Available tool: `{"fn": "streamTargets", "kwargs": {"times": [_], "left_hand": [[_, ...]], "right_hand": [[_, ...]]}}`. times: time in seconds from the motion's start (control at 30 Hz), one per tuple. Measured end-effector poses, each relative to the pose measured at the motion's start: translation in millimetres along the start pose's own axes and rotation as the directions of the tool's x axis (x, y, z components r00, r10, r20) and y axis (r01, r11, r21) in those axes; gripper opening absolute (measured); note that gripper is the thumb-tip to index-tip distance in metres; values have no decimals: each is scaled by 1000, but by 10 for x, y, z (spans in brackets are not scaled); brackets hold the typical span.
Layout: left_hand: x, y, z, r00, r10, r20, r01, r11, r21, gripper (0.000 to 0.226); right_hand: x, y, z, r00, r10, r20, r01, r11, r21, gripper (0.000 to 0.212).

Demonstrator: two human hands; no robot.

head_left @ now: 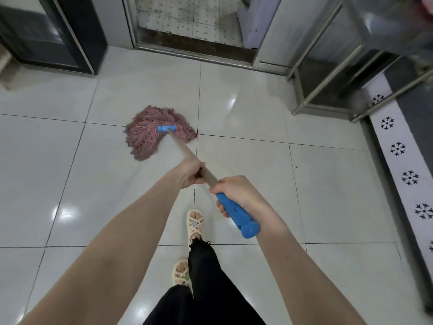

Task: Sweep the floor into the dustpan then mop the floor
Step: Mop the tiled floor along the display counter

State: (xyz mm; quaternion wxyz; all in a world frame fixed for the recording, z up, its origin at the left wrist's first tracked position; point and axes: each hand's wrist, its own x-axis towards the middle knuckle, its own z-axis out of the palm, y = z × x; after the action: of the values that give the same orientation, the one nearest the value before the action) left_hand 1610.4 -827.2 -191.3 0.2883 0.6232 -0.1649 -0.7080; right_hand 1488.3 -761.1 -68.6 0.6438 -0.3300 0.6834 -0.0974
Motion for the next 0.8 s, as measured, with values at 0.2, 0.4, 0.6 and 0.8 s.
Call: {"fn": "streamTargets", "kwargs": {"times": [0.2,0.4,0.6,0.8], "left_hand": [[442,519,-32,1000,4,2,-4,997,81,14],[1219,1227,-346,999,-2,-49,4,999,43,7],[1823,2100,-785,999,-18,-46,18,1000,-4,12],[2257,2907,-1149,999,-19,-49,17,999,-46,13]], "right_hand": [[383,-480,-2,1000,5,-20,-3,995,98,9],[1156,-1209,126,1000,5,2,-5,992,123,12],[1848,-2115,284,998,1,59,-10,987,159,18],[2397,-2967,476,998,11,62,-22,984,176,19]]}}
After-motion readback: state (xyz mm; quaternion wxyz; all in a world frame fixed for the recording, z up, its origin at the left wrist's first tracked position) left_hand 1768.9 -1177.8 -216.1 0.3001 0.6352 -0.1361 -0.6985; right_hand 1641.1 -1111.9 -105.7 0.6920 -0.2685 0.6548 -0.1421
